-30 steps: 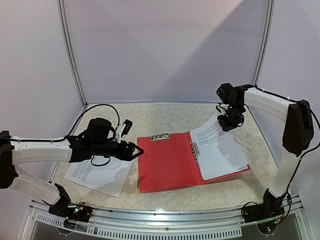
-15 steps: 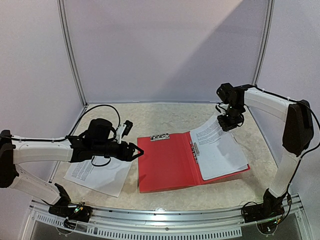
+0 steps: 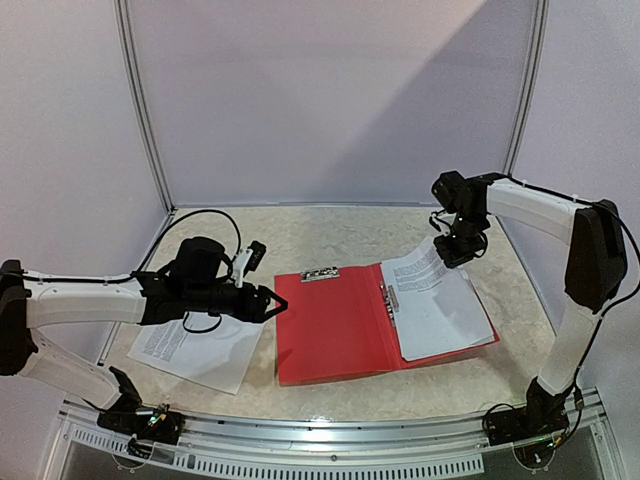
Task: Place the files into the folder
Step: Place the file in the spring clip on the folder.
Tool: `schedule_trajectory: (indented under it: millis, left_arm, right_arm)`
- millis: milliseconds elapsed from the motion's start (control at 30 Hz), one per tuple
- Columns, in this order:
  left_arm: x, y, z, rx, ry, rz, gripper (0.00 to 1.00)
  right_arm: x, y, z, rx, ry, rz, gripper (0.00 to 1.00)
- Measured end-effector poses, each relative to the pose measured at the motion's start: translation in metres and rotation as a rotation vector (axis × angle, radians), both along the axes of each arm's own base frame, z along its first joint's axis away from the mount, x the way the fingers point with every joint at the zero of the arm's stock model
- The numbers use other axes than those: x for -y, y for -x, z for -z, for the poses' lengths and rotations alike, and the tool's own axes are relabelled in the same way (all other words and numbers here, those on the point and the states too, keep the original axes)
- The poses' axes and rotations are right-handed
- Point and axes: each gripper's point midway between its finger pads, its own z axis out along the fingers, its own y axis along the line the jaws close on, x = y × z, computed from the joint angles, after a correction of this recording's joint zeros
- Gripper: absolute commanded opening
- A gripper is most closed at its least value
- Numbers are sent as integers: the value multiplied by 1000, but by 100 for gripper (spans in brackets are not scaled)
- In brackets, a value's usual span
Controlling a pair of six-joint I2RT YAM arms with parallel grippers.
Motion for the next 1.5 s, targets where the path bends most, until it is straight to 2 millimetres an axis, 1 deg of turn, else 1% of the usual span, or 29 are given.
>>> schedule_trajectory:
  millis: [367, 600, 767, 867, 1000, 1167, 1200, 1233, 1333, 1367, 1400, 1467, 1500]
  left_arm:
    - [0, 0, 4, -9, -8, 1, 62]
    - [0, 1, 5, -12, -8, 3, 62]
    - [0, 1, 5, -11, -8, 3, 62]
    - [0, 1, 5, -13, -9, 4, 62]
    - [1, 1, 8, -20, -13, 7, 62]
    - [1, 1, 8, -21, -14, 6, 63]
    - [0, 1, 9, -22, -15, 5, 63]
    - [0, 1, 9, -23, -20, 1, 64]
    - [-4, -3, 15, -34, -58, -29, 65]
    - [-5, -5, 16, -38, -71, -38, 65]
    - [-5, -7, 16, -40, -82, -45, 66]
    - [-5, -12, 14, -37, -99, -57, 67]
    - [-4, -15, 12, -34, -110, -65, 67]
  right_arm:
    - [-1, -1, 0, 5, 1, -11, 0]
    - [-3, -7, -2, 16, 3, -17, 3]
    - [-4, -8, 4, 6, 19, -19, 4]
    - [-3, -8, 6, 0, 25, -19, 8]
    - [-3, -8, 8, -5, 31, -17, 21]
    - [-1, -9, 4, 1, 47, -10, 42]
    - [-1, -9, 3, 3, 46, -2, 48]
    - [0, -10, 1, 7, 50, -1, 56]
    - [3, -12, -5, 18, 65, 13, 73]
    - [4, -12, -7, 19, 68, 24, 76]
    - [5, -12, -9, 22, 78, 27, 81]
    - [8, -12, -14, 26, 89, 42, 95]
    - [10, -12, -17, 31, 105, 43, 98]
